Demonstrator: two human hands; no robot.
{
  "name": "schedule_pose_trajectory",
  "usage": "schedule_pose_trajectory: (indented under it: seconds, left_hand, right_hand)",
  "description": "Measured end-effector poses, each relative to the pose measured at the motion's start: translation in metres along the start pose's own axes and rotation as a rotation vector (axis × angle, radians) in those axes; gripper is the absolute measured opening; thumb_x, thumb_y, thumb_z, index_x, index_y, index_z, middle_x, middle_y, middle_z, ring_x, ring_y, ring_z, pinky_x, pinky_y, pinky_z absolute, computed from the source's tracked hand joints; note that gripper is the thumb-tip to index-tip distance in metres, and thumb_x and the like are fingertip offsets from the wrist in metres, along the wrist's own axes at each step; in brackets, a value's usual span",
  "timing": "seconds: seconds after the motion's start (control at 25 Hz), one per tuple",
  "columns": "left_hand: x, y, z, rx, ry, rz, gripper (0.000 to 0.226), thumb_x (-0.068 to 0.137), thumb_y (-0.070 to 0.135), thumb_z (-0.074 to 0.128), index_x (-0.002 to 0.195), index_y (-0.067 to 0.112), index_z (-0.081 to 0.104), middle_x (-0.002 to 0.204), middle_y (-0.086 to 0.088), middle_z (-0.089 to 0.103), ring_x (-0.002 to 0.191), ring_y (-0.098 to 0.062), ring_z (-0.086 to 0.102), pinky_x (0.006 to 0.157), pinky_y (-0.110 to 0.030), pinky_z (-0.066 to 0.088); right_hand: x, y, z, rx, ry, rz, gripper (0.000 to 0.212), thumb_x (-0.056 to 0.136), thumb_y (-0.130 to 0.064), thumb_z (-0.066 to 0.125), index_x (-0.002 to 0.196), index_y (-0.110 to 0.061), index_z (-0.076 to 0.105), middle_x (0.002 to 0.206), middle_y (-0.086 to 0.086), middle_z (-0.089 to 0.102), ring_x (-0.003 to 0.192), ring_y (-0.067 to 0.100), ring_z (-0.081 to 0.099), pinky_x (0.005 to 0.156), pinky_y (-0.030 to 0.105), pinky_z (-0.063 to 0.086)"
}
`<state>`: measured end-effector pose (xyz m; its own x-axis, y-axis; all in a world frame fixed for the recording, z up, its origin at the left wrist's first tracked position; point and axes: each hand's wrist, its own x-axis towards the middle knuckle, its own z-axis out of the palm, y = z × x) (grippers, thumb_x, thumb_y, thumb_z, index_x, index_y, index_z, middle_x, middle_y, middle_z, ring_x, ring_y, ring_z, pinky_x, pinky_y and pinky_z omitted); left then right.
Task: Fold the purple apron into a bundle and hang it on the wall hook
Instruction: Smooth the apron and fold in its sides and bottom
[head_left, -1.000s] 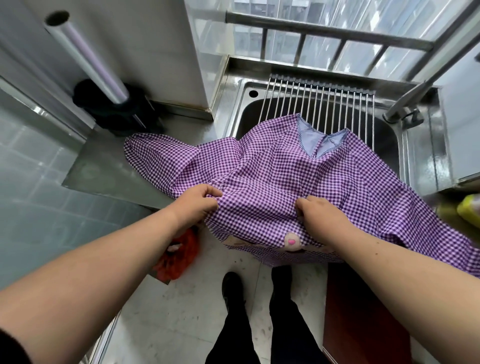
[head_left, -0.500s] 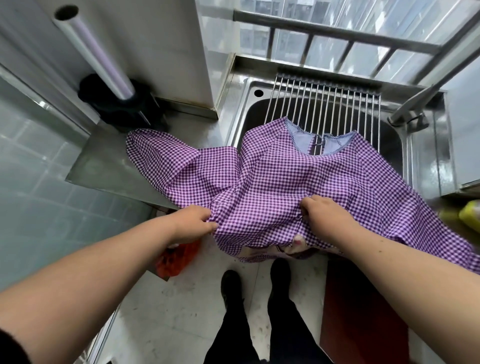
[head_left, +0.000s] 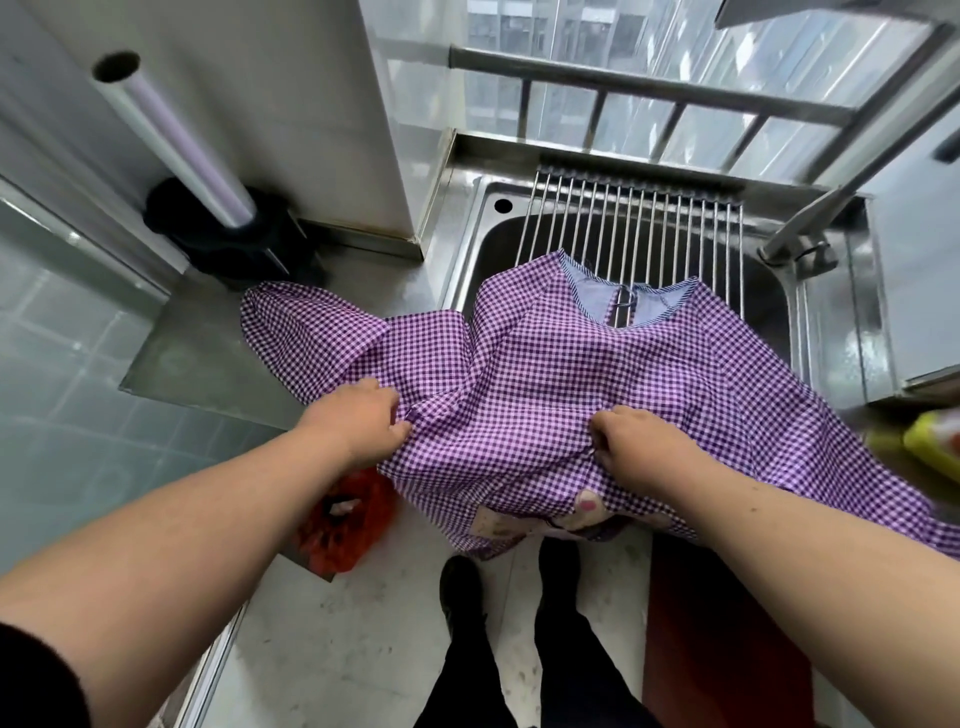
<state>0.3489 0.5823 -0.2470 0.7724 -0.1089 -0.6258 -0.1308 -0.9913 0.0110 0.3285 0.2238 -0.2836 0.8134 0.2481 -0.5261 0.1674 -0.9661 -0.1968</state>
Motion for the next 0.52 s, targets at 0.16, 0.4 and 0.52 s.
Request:
schedule_pose_trajectory:
  seconds: [0.16, 0.4, 0.52]
  left_hand:
    - [0.020, 0.015, -0.004, -0.006, 0.027, 0.173, 0.041, 0.102, 0.039, 0.044, 0.136, 0.032, 0.065, 0.166, 0.001, 0.037, 0.148, -0.027, 0.040, 0.120, -0.046, 0.036]
    - [0.052, 0.031, -0.012, -0.055, -0.179, -0.101, 0.057, 0.093, 0.036, 0.042, 0.148, 0.028, 0.055, 0.175, -0.002, 0.013, 0.152, -0.033, 0.035, 0.122, -0.052, 0.034]
    - [0.067, 0.045, -0.022, -0.015, -0.103, -0.098, 0.056, 0.096, 0.047, 0.051, 0.147, 0.023, 0.051, 0.173, -0.004, 0.015, 0.146, -0.036, 0.041, 0.118, -0.053, 0.039]
  right_hand:
    - [0.010, 0.003, -0.011, -0.016, -0.037, -0.016, 0.011, 0.093, -0.036, 0.062, 0.092, -0.031, 0.052, 0.097, -0.006, 0.054, 0.092, 0.020, 0.055, 0.082, 0.034, 0.049]
    - [0.011, 0.043, -0.030, -0.011, 0.071, 0.041, 0.017, 0.097, -0.038, 0.062, 0.111, -0.028, 0.060, 0.112, -0.006, 0.052, 0.107, 0.017, 0.055, 0.096, 0.039, 0.054]
    - [0.011, 0.070, -0.037, 0.016, 0.171, 0.113, 0.016, 0.101, -0.032, 0.058, 0.115, -0.027, 0.062, 0.116, -0.005, 0.049, 0.102, 0.015, 0.053, 0.092, 0.038, 0.055]
